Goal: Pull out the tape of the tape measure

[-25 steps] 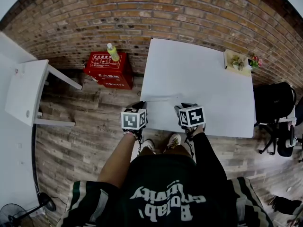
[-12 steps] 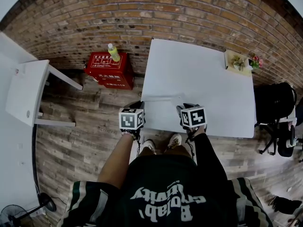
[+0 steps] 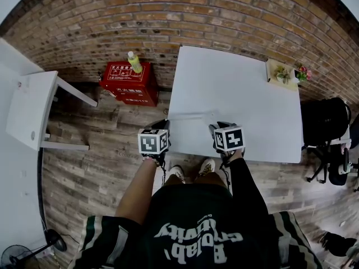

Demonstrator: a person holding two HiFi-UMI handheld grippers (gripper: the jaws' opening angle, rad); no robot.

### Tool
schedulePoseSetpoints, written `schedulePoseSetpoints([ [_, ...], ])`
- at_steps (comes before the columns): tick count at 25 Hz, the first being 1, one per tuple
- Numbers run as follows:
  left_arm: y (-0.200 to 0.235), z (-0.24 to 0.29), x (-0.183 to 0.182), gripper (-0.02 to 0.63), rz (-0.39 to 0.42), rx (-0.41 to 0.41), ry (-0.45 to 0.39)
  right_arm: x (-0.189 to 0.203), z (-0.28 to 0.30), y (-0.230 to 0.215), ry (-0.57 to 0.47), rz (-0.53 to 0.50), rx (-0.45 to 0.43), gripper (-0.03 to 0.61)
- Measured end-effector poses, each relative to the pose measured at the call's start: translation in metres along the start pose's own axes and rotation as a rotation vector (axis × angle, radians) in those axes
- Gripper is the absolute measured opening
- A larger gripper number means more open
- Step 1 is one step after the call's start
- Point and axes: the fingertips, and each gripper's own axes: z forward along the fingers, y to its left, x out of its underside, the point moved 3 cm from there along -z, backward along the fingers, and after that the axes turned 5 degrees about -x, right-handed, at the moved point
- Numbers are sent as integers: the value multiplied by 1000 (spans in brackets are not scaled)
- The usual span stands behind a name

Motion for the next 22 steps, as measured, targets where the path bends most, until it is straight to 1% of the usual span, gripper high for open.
schedulePoseSetpoints([
  [4,0,-1,0,38,-4,13,-2,2,-1,-1,-15,19,0,150],
  [7,-3,3,-5,38,1,9,-7,-3,-2,-8,-27,15,-7,150],
  [12,-10,5,-18,38,2,-28,-20,-18,0,-24,-32,-15,-49,150],
  [16,-11,8,-27,38,-43,-57,-40,-31,0,-33,-37,-50,-85,150],
  [19,-15,11,-30,38,-28,-90,-48,-39,3,-41,-38,-69,-99,150],
  [22,-18,16,-32,38,-40,-104,-58,-45,4,-48,-41,-91,-107,150],
])
